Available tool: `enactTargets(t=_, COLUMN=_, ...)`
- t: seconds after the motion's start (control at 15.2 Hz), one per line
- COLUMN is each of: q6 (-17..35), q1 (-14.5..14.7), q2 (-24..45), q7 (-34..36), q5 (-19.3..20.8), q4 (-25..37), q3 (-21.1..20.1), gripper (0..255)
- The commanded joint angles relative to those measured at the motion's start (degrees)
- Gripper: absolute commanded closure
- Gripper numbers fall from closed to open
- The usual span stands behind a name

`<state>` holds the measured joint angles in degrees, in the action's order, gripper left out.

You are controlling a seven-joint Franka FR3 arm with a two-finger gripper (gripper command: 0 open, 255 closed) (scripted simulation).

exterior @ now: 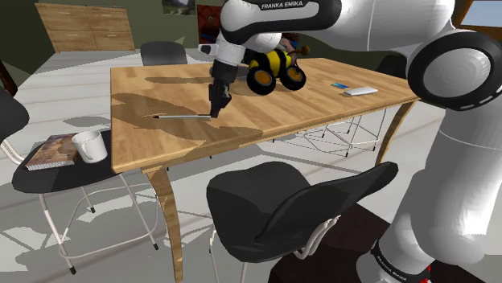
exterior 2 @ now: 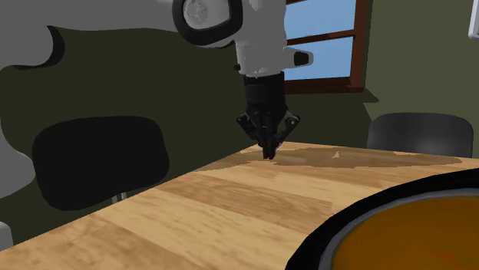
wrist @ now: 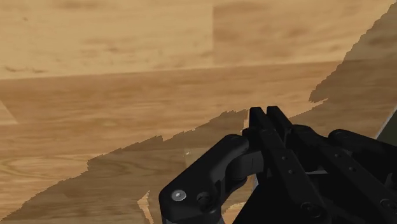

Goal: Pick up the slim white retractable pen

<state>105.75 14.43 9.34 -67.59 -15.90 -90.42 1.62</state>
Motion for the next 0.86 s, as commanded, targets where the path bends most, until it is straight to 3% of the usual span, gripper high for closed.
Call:
enactTargets(t=0.0, q6=-1.6, q1=0.0, q2=0.0, q7=0.4, q5=0.1, q4=1.5, q3=0.0, gripper=255)
enactTargets(t=0.79, q6=-9.7, q1=-0.3, q2=1.5, q7=2.3, q5=0.4, q4=11.3, q3=0.1, gripper=255)
